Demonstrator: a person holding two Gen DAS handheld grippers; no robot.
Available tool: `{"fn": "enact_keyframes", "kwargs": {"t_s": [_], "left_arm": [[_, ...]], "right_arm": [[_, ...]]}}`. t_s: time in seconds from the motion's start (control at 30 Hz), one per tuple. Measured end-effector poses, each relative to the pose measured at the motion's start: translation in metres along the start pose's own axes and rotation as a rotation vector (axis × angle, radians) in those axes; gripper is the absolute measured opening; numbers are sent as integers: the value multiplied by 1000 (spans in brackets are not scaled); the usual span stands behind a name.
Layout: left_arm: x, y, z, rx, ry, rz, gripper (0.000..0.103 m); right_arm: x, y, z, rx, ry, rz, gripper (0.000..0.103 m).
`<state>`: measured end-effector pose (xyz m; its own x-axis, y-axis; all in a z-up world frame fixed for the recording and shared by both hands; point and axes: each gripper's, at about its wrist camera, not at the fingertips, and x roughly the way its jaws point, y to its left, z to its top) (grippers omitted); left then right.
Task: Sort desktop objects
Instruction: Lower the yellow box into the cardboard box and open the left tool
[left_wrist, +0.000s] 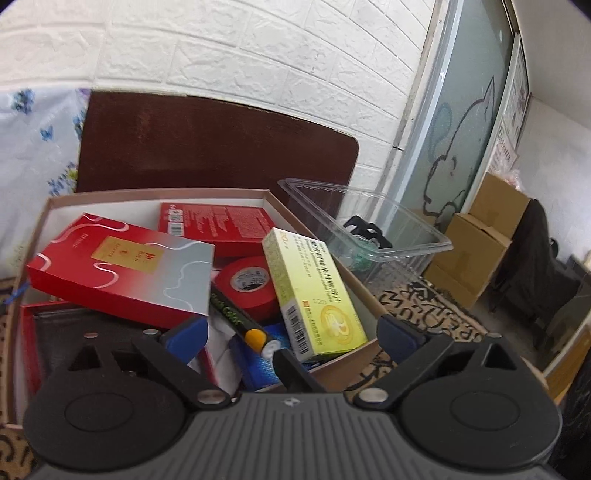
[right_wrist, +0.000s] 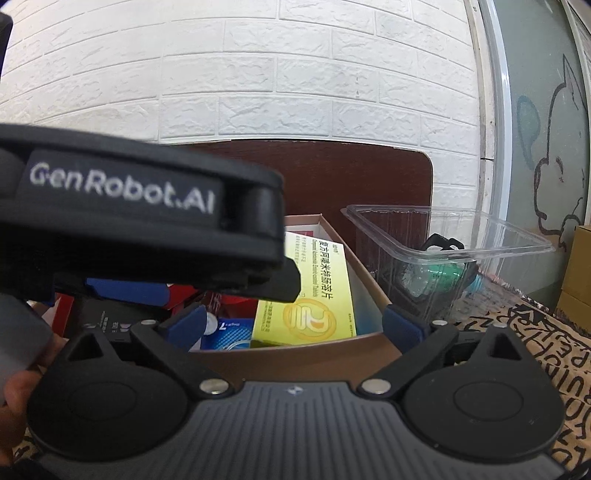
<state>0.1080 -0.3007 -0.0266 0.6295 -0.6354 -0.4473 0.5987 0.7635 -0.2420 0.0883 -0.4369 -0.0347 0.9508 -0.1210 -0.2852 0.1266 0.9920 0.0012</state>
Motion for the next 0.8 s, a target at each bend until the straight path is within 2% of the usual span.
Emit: {"fn": "enact_keyframes", "kwargs": {"t_s": [0.43,0.8], "left_arm": [[-36,10,-24,-48,22,84,101],[-69,29,-42,-112,34,110,101]], "right_arm": [[-32,18,-5,55,45,54,99],[-52,48,-6,32,83,114,99]]}}
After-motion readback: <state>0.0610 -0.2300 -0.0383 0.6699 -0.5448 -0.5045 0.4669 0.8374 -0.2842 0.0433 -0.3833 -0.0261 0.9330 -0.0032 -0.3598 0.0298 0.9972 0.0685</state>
